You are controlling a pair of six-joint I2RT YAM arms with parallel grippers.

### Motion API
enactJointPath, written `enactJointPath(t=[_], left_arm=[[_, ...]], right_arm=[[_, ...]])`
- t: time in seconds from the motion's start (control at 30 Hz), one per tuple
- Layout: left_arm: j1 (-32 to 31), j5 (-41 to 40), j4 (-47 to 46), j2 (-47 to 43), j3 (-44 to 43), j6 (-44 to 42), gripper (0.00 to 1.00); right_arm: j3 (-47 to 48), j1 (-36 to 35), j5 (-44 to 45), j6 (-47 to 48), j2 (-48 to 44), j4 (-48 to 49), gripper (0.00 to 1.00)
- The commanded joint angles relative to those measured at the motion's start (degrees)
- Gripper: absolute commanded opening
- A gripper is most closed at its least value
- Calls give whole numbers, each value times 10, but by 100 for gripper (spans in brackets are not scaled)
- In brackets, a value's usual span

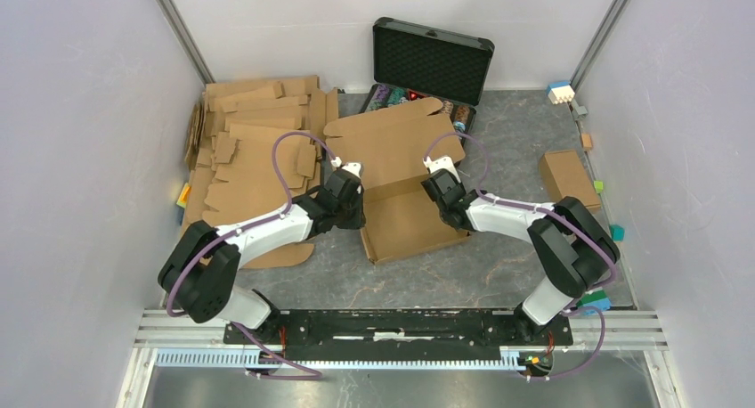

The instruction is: Fold the paper box

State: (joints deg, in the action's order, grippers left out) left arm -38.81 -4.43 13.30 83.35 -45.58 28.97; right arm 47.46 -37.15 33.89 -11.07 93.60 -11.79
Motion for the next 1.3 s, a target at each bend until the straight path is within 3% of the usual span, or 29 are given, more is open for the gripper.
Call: enactJointPath(t=[0.0,0.07,0.3,0.37,0.53,0.73,1.07,1.27], left_arm=[[-7,1,-15,-17,13,-37,7],[-8,2,-15,-20,13,-36,6],[-10,-7,-15,-21,13,-41,4],[-12,-6,-15,-24,13,-45,3],[-20,-20,-18,-38,19,-51,3],[-30,-32,-17,-37,19,-50,4],[-41,-66,-9,-41,17,-46,5],[-44,-79,-6,-36,15,-42,5]], right_arm=[[17,1,101,9,18,-20,1],[18,2,88,8,19,-20,14],[-2,5,0,6,-29,1,43],[-14,16,-41,2,-55,12,45],[-37,42,-131,-2,-100,32,64],[-51,44,-159,-20,-117,10,67],[-47,45,-126,-43,-87,-31,56],[-86,45,-134,-59,-110,-24,54]])
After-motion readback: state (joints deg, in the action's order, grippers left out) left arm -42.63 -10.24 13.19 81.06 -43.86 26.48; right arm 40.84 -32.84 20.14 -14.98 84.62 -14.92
